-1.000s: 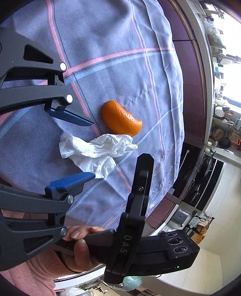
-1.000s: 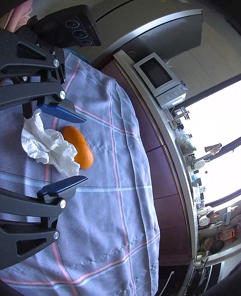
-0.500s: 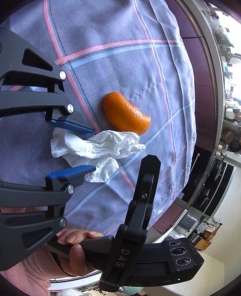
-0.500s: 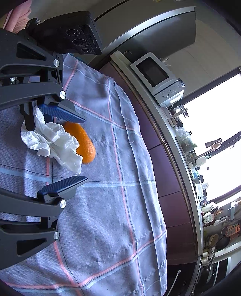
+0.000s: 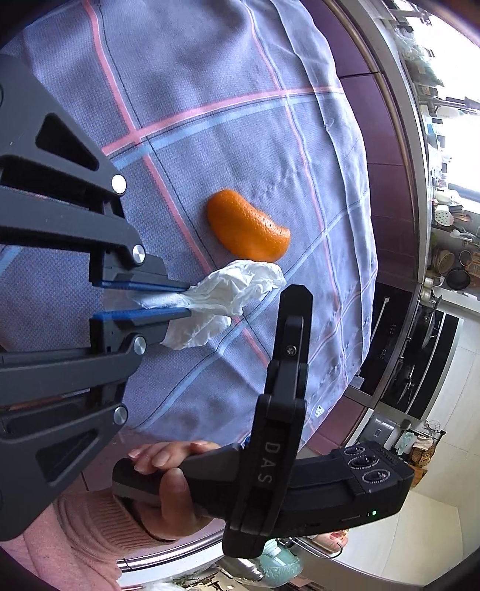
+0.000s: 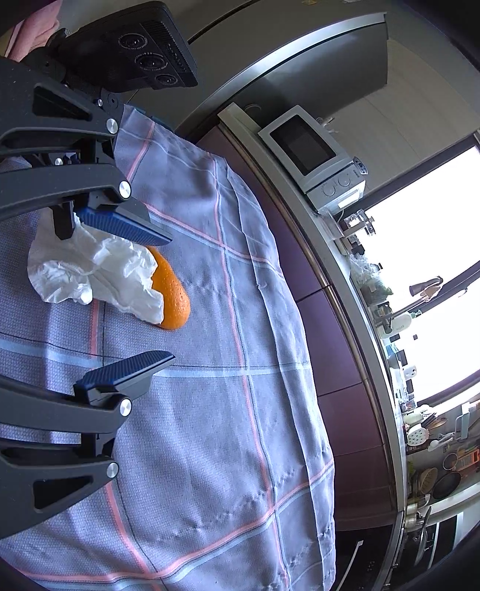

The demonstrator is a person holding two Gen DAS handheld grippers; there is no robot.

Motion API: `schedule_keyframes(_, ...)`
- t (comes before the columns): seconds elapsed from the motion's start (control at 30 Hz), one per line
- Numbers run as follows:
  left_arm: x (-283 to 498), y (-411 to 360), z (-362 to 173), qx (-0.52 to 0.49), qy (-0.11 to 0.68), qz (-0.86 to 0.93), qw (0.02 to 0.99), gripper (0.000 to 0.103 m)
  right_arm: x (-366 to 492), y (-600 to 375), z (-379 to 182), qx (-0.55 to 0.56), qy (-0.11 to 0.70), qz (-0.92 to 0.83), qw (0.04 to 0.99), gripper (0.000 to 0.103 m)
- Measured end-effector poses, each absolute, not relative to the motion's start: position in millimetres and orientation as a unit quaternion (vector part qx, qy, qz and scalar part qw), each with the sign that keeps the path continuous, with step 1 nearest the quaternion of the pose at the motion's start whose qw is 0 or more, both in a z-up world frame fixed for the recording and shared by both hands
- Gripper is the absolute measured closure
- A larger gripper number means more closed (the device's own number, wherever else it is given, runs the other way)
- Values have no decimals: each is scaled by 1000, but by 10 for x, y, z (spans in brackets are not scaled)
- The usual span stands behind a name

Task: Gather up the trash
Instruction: 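Grasp the crumpled white tissue with the left tool and lift it, then grasp the orange peel with the right tool while the left tool holds the tissue up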

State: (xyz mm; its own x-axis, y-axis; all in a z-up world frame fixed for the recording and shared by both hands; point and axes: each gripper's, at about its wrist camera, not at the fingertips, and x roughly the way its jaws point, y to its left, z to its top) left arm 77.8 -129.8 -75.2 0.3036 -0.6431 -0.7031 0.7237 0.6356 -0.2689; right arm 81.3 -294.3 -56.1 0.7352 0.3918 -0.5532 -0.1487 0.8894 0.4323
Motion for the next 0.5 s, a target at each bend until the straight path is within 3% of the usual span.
schedule_keyframes(0.5,572,-620,-543,31,386,-402,830,94,1018,-2818,-760,209,361,158,895,46)
